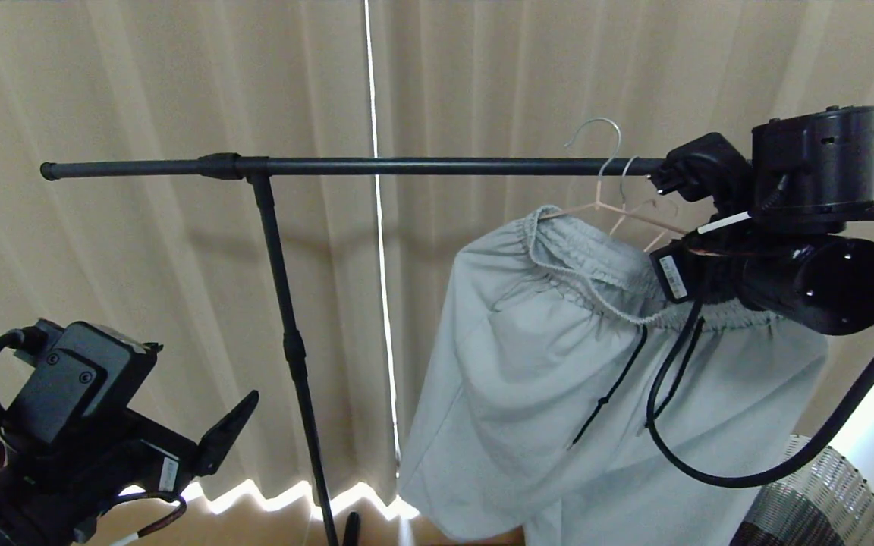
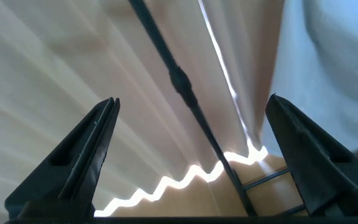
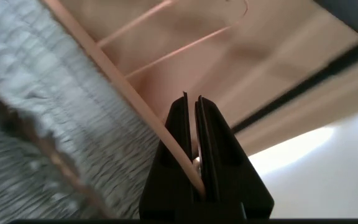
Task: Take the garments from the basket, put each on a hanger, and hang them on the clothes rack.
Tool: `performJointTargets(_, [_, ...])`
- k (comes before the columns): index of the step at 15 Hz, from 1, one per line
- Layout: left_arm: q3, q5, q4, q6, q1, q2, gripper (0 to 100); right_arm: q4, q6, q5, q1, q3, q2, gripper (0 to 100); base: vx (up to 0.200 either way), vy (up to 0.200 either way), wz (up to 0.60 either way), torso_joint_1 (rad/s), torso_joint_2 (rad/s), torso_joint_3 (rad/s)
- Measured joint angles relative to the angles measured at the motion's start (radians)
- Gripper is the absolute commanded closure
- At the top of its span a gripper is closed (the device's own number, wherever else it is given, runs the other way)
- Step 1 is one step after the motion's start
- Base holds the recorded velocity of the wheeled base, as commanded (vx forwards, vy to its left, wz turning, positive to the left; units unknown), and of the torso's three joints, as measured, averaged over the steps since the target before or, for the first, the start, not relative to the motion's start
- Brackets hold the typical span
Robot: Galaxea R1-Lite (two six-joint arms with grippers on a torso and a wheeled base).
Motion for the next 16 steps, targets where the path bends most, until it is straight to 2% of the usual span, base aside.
performJointTargets(5, [0.003,0.0,0.0,0.001,-0.001,0.0,0,0.03,-0.014,-0.068,0.014,-0.136,0.092,100,0.0,0.0,0.0,0.0,0.0,0.0])
performJointTargets(11, [0.007,-0.001,0.0,0.0,-0.004,-0.002,0,0.201,-0.017,-0.114,0.014,-0.357,0.239,100,0.0,0.0,0.0,0.0,0.0,0.0])
performJointTargets(16, [0.009,-0.002,0.001,0.001,-0.006,0.005,0,0.231,-0.016,-0.124,0.014,-0.404,0.316,100,0.0,0.0,0.0,0.0,0.0,0.0])
